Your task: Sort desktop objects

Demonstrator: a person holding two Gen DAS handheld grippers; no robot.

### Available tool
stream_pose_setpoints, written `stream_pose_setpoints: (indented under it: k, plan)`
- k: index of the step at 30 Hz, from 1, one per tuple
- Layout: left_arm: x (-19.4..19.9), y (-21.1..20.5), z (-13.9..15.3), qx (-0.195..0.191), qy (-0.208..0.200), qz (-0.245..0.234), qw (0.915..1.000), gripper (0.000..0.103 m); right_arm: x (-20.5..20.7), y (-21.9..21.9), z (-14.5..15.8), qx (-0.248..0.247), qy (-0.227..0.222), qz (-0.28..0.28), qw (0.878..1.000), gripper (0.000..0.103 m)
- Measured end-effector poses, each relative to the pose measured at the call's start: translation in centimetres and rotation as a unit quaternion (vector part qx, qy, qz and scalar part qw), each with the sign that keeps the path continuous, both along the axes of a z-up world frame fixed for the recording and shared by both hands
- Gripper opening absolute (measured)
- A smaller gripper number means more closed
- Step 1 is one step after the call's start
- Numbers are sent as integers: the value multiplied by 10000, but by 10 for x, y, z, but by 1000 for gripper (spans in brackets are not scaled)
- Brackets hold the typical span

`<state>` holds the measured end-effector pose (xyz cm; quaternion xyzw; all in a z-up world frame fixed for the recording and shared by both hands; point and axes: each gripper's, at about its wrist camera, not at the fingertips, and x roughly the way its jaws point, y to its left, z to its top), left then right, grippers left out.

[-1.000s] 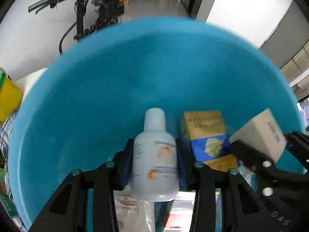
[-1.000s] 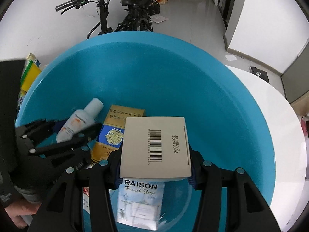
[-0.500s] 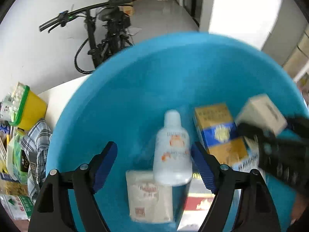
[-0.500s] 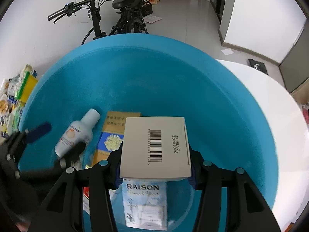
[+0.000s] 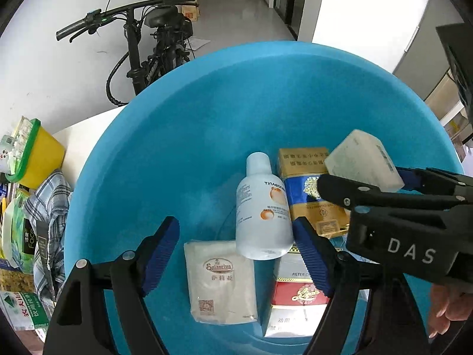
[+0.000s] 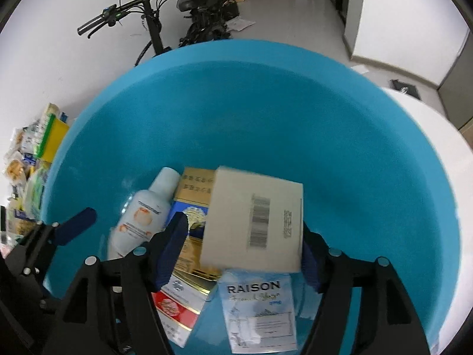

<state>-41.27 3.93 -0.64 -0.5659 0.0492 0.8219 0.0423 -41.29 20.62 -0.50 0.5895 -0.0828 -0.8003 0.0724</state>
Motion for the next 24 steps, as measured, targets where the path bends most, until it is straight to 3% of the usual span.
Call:
stream_pose_setpoints:
  k: [8, 14, 18, 21, 24]
  plan:
    - [2, -8, 6, 43, 123, 98, 9999, 81, 10, 12, 16, 5, 82, -160, 9998, 72]
    - [11, -15, 22, 209, 562, 174, 9980, 81, 23, 17, 26, -180, 158, -221, 9995, 72]
    - [14, -15, 28, 81, 849, 13, 9964, 81, 37, 18, 42, 181, 699, -305, 9969, 72]
    - [17, -19, 33, 221, 1019, -6, 9945, 81, 44, 27, 57, -47, 1168, -501, 9919, 73]
    - [29, -26, 50, 497, 1507, 41, 9873, 81, 47, 31, 68, -234, 1532, -537, 9865, 84]
